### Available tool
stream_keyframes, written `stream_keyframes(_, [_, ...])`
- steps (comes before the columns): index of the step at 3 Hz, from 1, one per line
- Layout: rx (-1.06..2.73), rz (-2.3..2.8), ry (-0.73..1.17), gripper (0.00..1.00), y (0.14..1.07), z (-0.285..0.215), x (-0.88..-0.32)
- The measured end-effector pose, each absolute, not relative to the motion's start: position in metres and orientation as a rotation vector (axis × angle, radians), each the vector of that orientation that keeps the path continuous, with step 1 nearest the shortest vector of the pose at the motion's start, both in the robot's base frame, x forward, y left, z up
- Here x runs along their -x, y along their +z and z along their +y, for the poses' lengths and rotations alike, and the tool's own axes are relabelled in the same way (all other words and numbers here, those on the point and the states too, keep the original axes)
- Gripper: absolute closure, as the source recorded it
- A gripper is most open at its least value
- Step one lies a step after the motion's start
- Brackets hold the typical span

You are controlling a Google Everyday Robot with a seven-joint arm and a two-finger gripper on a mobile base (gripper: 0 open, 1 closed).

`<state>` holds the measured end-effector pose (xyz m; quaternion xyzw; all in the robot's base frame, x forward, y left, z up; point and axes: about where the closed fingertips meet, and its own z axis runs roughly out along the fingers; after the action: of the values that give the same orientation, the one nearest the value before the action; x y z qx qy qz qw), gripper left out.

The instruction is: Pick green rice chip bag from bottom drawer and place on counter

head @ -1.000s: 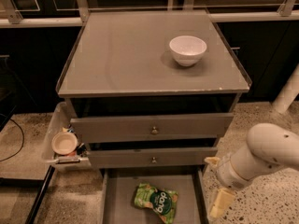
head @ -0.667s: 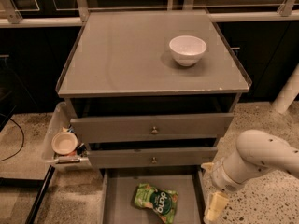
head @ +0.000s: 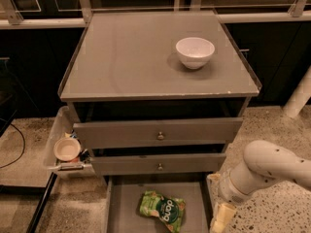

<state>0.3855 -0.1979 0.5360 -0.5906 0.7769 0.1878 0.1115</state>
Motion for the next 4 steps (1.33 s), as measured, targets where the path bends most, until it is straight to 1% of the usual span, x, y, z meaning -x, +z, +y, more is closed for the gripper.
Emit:
stream_keyframes(1, [1.657, 2.254, 0.594, 0.00, 0.485, -0.193, -0.386])
stream_keyframes(3, [1.485, 2.191, 0.596, 0.00, 0.374, -0.184, -0.415])
stream_keyframes(4, [1.441, 2.211, 0.671, 0.00, 0.338, -0.180, -0.417])
